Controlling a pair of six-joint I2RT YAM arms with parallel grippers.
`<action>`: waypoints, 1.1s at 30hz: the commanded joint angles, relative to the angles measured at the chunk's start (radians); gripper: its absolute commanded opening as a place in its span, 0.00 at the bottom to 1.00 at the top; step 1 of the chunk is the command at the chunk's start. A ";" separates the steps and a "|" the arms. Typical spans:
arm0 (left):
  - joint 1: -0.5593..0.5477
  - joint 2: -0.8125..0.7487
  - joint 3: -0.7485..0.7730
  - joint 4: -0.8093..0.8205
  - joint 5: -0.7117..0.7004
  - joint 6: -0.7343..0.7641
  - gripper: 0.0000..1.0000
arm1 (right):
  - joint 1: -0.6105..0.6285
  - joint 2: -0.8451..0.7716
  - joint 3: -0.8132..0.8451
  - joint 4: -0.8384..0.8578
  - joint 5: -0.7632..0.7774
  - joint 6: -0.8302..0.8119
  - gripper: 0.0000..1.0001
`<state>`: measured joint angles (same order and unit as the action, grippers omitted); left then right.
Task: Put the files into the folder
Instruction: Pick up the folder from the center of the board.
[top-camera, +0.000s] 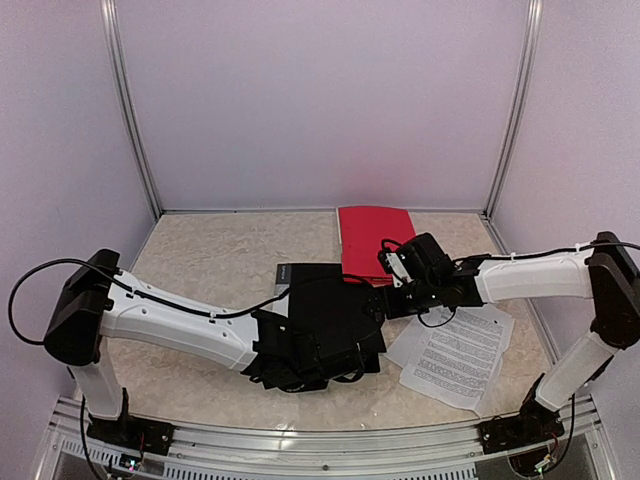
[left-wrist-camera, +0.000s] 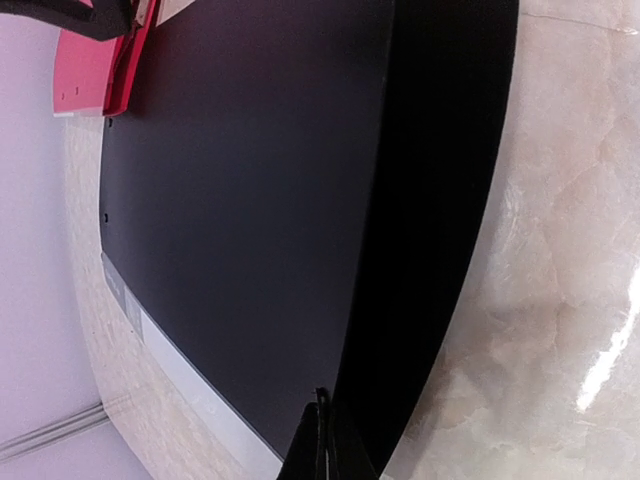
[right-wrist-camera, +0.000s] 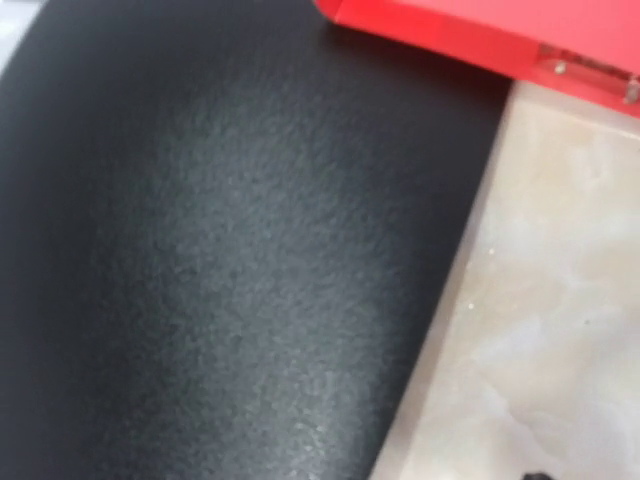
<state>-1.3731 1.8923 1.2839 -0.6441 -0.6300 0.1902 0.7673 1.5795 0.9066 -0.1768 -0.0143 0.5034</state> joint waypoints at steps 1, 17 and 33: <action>-0.007 -0.046 -0.021 -0.030 -0.040 -0.105 0.00 | -0.011 -0.043 -0.019 -0.014 -0.021 0.070 0.84; -0.023 -0.027 -0.028 -0.029 -0.057 -0.240 0.00 | 0.018 -0.056 -0.273 0.371 -0.213 0.369 0.74; -0.027 0.019 -0.009 -0.041 -0.017 -0.263 0.00 | 0.044 0.005 -0.358 0.673 -0.274 0.554 0.26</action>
<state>-1.3941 1.8843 1.2659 -0.6716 -0.6643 -0.0456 0.7967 1.5654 0.5816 0.3763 -0.2741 0.9867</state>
